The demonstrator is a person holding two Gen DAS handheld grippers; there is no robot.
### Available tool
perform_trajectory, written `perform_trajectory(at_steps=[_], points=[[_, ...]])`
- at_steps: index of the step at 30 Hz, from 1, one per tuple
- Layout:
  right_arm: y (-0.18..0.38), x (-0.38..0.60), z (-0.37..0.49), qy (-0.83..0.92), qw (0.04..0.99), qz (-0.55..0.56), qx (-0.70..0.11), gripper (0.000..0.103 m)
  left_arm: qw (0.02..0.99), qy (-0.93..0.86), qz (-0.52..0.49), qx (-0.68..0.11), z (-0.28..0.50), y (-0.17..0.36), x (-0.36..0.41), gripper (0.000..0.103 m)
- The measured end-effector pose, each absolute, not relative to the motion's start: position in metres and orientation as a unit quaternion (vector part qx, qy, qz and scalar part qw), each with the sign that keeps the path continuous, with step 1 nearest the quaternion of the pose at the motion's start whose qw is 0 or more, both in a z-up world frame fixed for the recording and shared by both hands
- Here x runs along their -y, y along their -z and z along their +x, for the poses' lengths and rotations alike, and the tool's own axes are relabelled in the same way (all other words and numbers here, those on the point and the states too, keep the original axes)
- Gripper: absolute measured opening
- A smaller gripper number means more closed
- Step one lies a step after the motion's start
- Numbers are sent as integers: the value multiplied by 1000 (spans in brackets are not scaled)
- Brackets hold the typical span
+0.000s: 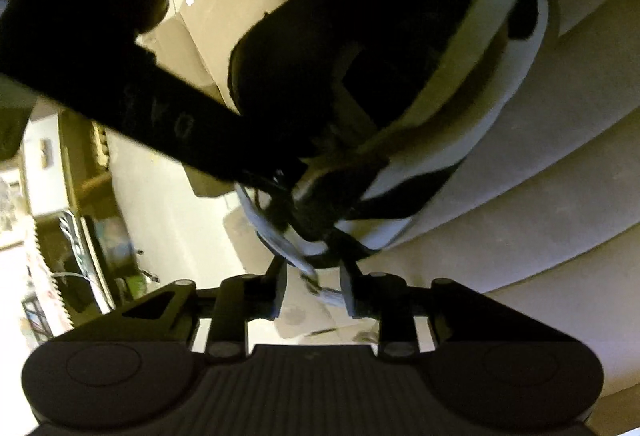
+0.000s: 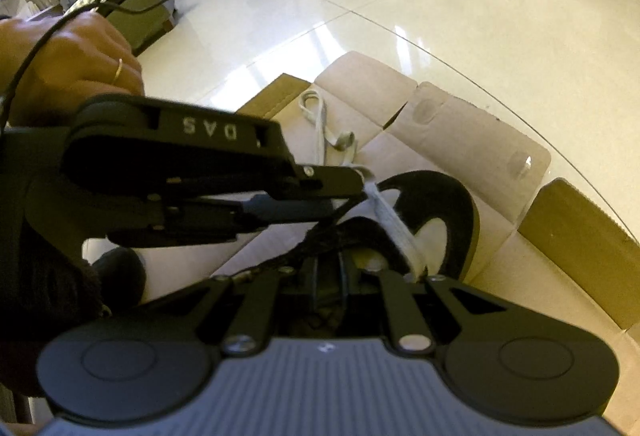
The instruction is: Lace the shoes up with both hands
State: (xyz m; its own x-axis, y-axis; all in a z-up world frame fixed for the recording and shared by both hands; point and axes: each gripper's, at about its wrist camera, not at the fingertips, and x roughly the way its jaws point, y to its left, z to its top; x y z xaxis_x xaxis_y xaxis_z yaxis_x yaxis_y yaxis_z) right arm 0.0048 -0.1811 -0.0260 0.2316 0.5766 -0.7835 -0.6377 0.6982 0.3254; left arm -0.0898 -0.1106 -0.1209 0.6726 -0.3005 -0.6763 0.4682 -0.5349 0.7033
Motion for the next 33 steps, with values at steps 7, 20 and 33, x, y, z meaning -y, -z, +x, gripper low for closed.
perform_trajectory(at_steps=[7, 20, 33], points=[[11, 196, 9, -374, 791, -15, -484, 24, 607, 383, 665, -208, -61, 99, 115, 33], [5, 214, 11, -349, 806, 16, -477, 34, 710, 359, 455, -400, -45, 87, 77, 47], [8, 215, 2, -356, 799, 22, -484, 34, 668, 372, 431, -479, -75, 102, 44, 37]])
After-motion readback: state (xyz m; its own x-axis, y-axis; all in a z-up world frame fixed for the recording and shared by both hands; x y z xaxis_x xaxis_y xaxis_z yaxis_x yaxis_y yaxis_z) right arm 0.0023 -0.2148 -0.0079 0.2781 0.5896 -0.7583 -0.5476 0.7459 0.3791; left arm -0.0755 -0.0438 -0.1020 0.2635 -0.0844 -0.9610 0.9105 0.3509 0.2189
